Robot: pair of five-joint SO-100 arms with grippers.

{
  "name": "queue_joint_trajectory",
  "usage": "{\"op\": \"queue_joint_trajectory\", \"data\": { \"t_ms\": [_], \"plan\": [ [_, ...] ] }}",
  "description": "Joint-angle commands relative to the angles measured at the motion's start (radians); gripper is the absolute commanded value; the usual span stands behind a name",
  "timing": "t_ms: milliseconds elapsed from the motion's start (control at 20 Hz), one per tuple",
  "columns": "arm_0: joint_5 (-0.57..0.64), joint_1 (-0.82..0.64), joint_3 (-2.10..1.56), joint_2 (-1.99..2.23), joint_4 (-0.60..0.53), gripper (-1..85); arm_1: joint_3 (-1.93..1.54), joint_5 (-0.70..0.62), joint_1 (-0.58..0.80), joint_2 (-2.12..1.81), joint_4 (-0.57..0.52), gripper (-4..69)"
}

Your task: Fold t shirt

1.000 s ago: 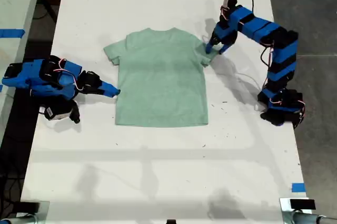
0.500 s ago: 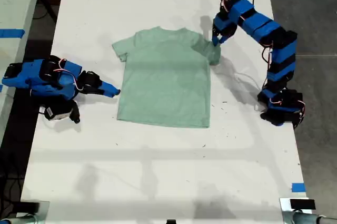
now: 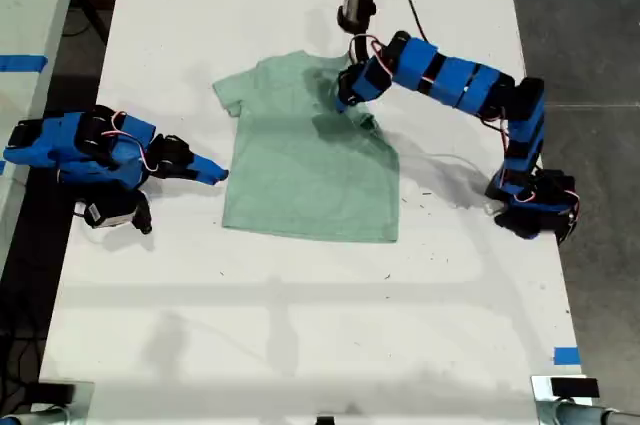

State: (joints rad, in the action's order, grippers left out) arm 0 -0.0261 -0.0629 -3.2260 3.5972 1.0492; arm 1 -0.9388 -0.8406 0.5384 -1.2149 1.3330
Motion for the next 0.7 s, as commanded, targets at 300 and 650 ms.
{"op": "queue_joint_trajectory", "data": {
  "t_ms": [300,650],
  "plan": [
    [-0.017,0.006,0.002,0.008,0.005,11.4,0.058,-0.026,-0.06,0.04,-0.038,32.7],
    [-0.017,0.006,0.002,0.008,0.005,11.4,-0.121,0.067,0.083,-0.591,0.325,0.9]
  ]
}}
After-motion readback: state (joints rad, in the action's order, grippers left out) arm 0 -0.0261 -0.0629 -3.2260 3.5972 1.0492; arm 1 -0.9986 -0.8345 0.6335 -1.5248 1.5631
